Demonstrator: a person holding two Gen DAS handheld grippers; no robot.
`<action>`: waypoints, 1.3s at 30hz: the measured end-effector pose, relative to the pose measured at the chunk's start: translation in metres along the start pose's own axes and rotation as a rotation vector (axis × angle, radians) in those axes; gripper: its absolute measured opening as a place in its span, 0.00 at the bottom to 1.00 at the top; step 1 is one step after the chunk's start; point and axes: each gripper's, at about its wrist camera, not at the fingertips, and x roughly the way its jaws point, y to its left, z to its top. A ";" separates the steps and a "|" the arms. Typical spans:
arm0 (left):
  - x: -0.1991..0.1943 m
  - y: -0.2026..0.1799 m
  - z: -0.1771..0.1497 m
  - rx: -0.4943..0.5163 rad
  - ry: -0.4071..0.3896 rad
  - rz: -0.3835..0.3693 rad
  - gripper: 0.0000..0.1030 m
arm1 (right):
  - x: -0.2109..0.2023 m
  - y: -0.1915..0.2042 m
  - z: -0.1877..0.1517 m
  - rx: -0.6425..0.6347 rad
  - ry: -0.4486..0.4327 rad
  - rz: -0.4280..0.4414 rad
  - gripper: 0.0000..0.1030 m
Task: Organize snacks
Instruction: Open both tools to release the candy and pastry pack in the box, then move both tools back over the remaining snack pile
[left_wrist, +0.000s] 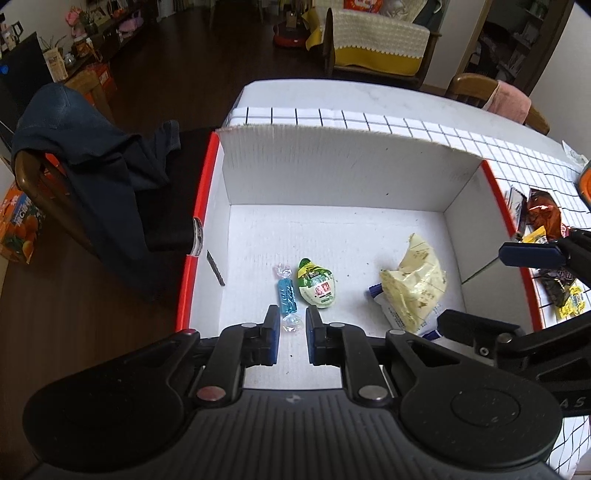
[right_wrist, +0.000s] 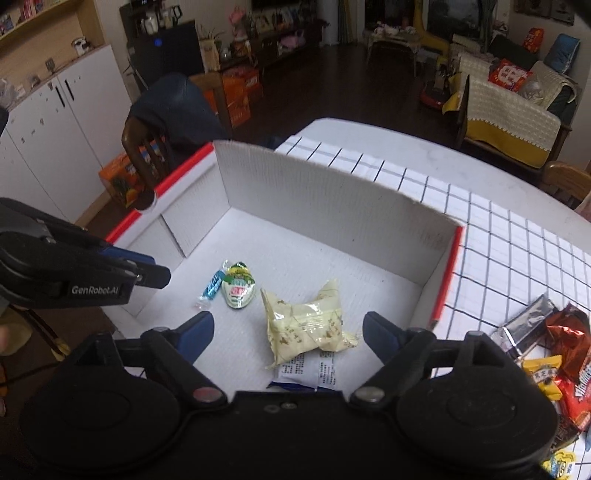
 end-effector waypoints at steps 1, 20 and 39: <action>-0.003 0.000 -0.001 -0.001 -0.006 -0.002 0.15 | -0.005 0.000 -0.001 0.005 -0.010 -0.001 0.86; -0.065 -0.056 -0.018 0.099 -0.167 -0.105 0.69 | -0.112 -0.037 -0.052 0.139 -0.197 -0.014 0.89; -0.066 -0.179 -0.017 0.167 -0.234 -0.198 0.85 | -0.172 -0.148 -0.129 0.208 -0.237 -0.174 1.00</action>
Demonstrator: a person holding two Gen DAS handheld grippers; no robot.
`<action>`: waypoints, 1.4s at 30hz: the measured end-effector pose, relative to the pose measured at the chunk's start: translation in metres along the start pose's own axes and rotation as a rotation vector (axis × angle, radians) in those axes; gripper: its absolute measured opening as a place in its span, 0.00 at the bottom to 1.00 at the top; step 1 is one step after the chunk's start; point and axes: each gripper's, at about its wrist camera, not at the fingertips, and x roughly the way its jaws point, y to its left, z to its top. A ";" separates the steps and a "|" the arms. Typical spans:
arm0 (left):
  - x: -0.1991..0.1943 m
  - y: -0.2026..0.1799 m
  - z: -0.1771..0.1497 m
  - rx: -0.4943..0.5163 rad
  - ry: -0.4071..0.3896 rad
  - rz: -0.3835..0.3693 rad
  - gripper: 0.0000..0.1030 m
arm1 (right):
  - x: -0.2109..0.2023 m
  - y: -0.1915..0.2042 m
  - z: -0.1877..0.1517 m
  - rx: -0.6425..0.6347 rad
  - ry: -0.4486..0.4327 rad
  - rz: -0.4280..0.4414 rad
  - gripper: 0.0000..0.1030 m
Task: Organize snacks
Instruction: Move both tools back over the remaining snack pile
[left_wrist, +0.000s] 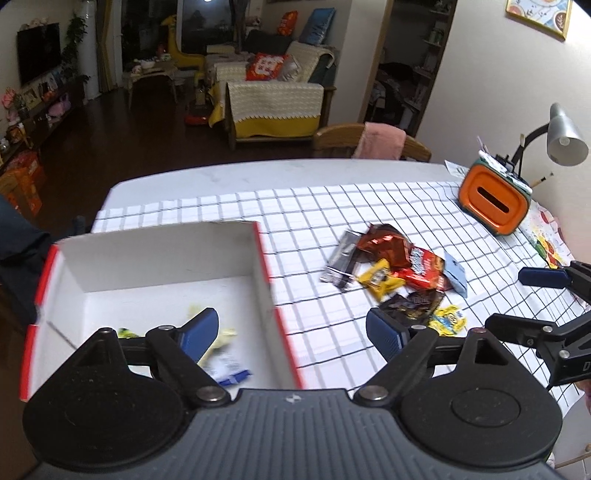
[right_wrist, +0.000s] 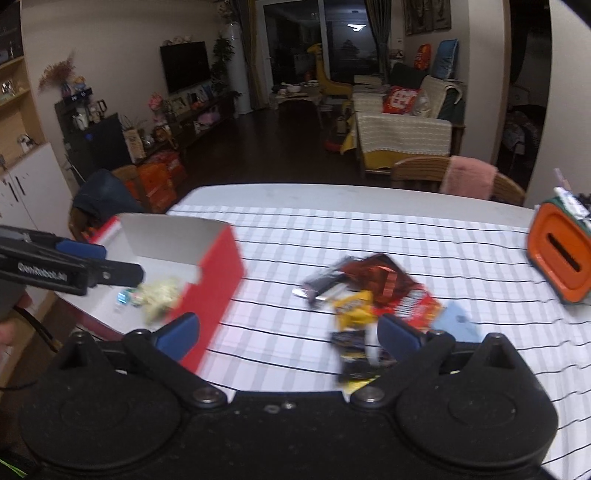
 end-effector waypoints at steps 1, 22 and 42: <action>0.005 -0.008 0.000 0.001 0.008 -0.002 0.85 | 0.000 -0.010 -0.003 -0.003 0.004 -0.015 1.00; 0.118 -0.125 0.009 -0.064 0.179 0.068 0.85 | 0.064 -0.166 -0.035 -0.111 0.140 -0.098 0.96; 0.215 -0.138 0.012 -0.210 0.357 0.110 0.85 | 0.147 -0.184 -0.036 -0.415 0.218 -0.044 0.85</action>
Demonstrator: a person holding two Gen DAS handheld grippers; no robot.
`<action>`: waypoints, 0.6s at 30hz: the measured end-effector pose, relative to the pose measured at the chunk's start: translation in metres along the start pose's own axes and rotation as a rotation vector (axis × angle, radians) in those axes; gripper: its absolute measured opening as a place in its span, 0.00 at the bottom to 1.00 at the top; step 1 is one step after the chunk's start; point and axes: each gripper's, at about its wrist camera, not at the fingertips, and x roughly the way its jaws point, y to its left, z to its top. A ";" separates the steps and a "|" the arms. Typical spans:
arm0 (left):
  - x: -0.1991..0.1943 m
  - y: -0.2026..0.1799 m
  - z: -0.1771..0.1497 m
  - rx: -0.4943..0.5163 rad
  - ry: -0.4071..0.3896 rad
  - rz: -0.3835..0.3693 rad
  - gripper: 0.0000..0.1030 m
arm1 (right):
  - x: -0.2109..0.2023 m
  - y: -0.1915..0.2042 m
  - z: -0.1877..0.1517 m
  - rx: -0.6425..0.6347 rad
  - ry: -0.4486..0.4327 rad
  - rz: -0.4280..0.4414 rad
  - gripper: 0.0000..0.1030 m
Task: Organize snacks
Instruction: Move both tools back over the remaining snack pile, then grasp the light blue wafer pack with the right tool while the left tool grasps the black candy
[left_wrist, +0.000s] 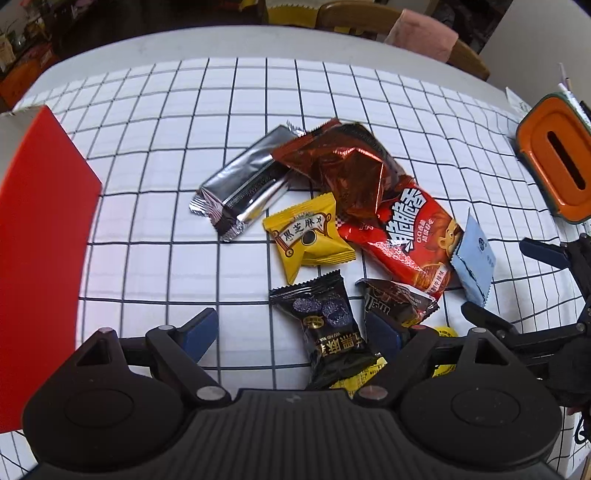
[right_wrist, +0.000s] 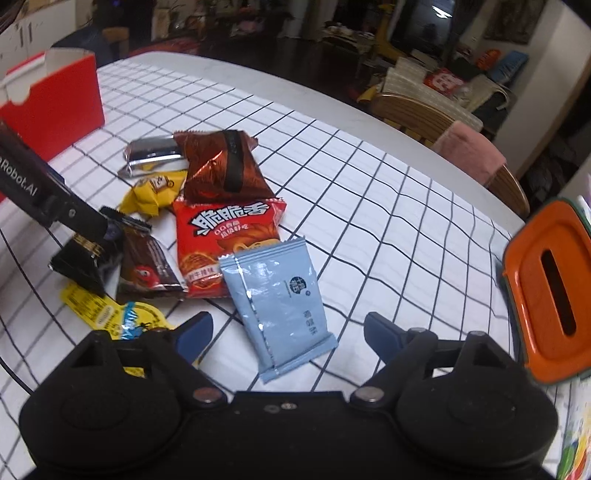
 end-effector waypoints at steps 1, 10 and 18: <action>0.003 -0.001 0.000 0.000 0.007 0.002 0.85 | 0.003 0.000 0.000 -0.011 0.001 -0.001 0.85; 0.020 -0.011 -0.004 0.038 0.048 0.014 0.84 | 0.024 0.002 0.000 -0.055 0.008 0.003 0.72; 0.024 -0.014 -0.005 0.064 0.062 -0.015 0.52 | 0.024 0.002 0.001 -0.039 -0.005 0.009 0.47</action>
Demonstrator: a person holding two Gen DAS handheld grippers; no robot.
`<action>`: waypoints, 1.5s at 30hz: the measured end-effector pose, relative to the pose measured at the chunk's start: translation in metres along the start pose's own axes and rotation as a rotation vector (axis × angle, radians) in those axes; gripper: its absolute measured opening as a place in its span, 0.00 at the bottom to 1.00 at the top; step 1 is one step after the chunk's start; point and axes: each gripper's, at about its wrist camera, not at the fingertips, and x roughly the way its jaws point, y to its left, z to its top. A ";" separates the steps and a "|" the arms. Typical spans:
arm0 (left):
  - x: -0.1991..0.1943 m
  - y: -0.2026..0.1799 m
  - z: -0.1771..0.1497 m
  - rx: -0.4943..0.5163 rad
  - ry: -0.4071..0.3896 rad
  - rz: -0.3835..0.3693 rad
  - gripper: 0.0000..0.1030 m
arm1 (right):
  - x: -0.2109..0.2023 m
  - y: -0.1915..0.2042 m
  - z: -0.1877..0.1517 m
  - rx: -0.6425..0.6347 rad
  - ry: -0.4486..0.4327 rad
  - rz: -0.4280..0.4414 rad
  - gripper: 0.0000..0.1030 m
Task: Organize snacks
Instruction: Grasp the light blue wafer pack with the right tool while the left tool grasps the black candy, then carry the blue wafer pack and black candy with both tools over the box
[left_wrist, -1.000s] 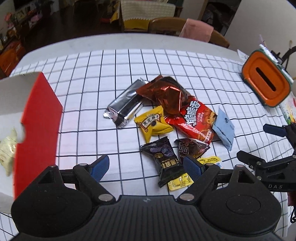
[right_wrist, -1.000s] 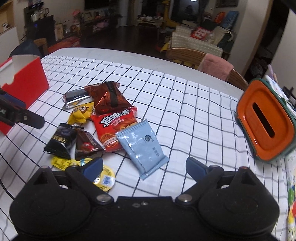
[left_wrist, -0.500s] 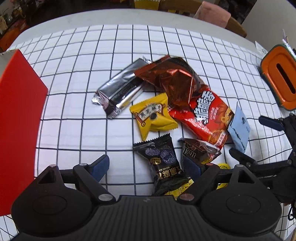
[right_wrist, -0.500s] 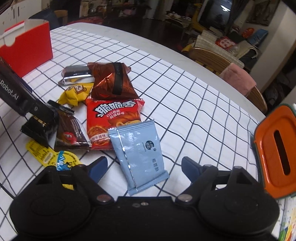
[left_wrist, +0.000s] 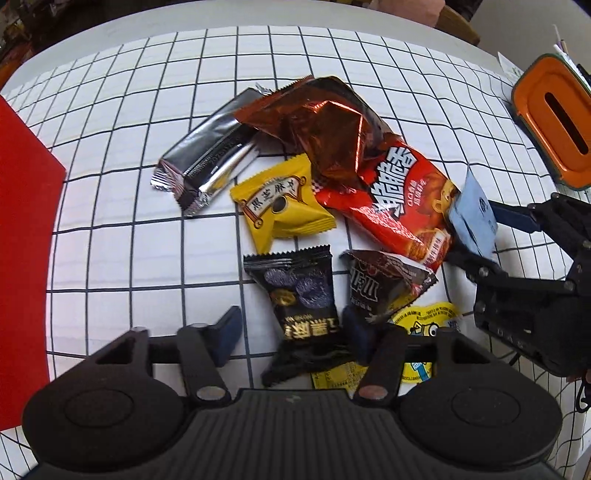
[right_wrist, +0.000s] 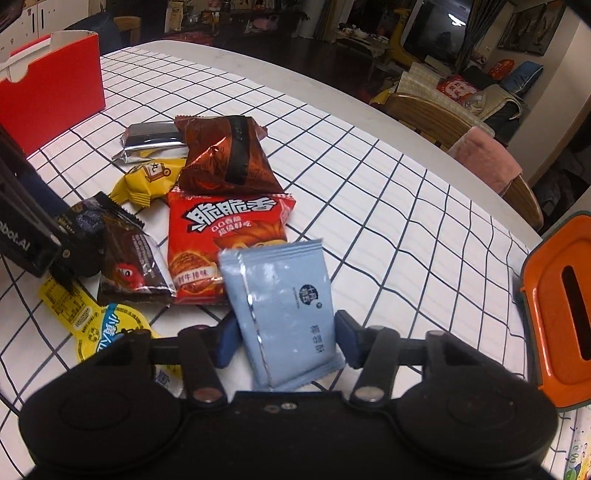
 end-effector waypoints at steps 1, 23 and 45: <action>0.000 0.000 0.000 0.005 -0.003 -0.007 0.49 | -0.001 0.000 0.000 0.002 -0.001 -0.006 0.47; -0.037 0.015 -0.017 0.055 -0.069 -0.078 0.33 | -0.072 0.019 -0.004 0.222 -0.032 -0.011 0.43; -0.146 0.102 -0.062 0.089 -0.198 -0.142 0.33 | -0.159 0.127 0.056 0.274 -0.085 0.038 0.43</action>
